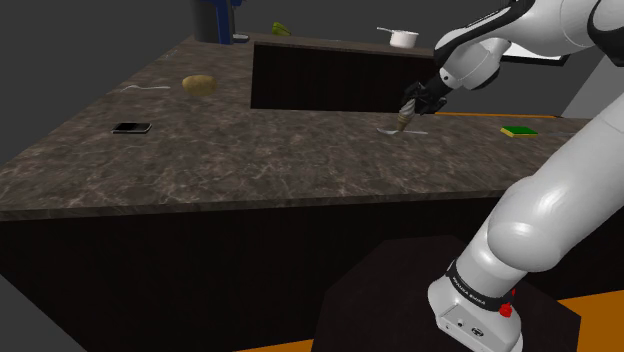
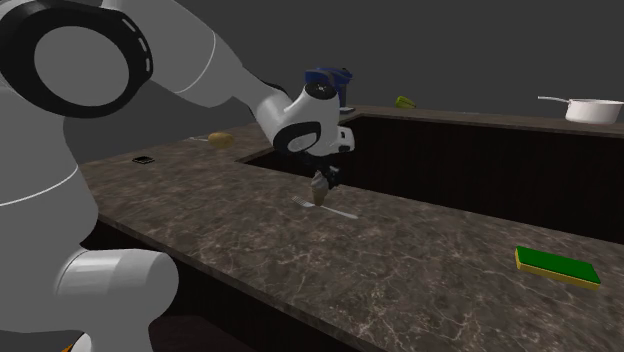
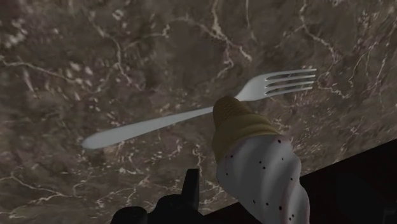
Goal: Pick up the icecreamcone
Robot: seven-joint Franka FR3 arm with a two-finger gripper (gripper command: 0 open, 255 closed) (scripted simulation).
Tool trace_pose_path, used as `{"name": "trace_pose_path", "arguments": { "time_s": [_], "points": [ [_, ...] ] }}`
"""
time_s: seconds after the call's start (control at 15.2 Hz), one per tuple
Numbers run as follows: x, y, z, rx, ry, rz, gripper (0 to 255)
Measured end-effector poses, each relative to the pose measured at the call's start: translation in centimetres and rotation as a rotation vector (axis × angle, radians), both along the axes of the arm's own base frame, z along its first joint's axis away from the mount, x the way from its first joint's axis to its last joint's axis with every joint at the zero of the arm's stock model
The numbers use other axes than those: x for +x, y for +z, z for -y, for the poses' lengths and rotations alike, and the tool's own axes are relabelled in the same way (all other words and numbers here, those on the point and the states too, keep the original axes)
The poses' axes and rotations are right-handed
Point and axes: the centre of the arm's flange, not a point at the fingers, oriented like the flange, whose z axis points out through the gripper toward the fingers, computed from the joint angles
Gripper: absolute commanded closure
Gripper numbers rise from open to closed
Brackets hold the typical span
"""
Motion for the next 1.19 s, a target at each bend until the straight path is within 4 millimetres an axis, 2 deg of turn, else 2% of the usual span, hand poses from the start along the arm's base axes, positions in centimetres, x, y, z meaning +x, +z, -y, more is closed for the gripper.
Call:
{"name": "trace_pose_path", "arguments": {
  "time_s": [0.73,1.19],
  "points": [
    [0.0,0.1,0.0,-0.001,-0.001,0.001,255],
    [0.0,3.6,0.0,0.0,0.0,0.001,255]
  ]
}}
